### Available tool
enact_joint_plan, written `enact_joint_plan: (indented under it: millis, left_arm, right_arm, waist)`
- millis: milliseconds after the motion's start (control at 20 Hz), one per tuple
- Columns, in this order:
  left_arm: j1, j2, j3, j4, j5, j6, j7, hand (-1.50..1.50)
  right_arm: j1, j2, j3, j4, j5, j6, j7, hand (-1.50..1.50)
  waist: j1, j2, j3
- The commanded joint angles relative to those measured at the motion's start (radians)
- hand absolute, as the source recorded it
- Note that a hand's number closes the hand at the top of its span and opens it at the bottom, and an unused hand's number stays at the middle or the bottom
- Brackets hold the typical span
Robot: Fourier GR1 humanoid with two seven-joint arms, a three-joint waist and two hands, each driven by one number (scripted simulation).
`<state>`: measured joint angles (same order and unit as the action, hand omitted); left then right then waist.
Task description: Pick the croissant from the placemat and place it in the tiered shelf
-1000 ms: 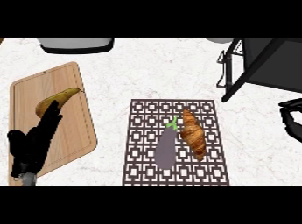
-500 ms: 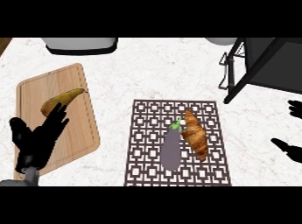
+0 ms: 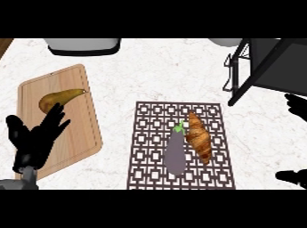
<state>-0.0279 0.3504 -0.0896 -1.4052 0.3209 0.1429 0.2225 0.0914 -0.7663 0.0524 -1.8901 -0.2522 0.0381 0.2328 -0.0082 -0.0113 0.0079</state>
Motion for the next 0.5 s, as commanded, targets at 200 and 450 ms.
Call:
enact_joint_plan:
  millis: [200,450]
  left_arm:
    - [-0.011,-0.035,-0.020,0.078,-0.024,-0.012,-0.003,0.00]
    - [-0.045,-0.050,-0.012,0.126,-0.045,-0.002,-0.011,0.00]
  right_arm:
    - [-0.172,-0.001,0.164,-0.196,0.150,-0.136,0.493,-1.50]
    - [-0.299,0.040,0.289,-0.195,0.309,-0.174,0.721,-1.50]
  waist:
    - [0.024,0.015,-0.012]
    - [0.017,0.015,-0.012]
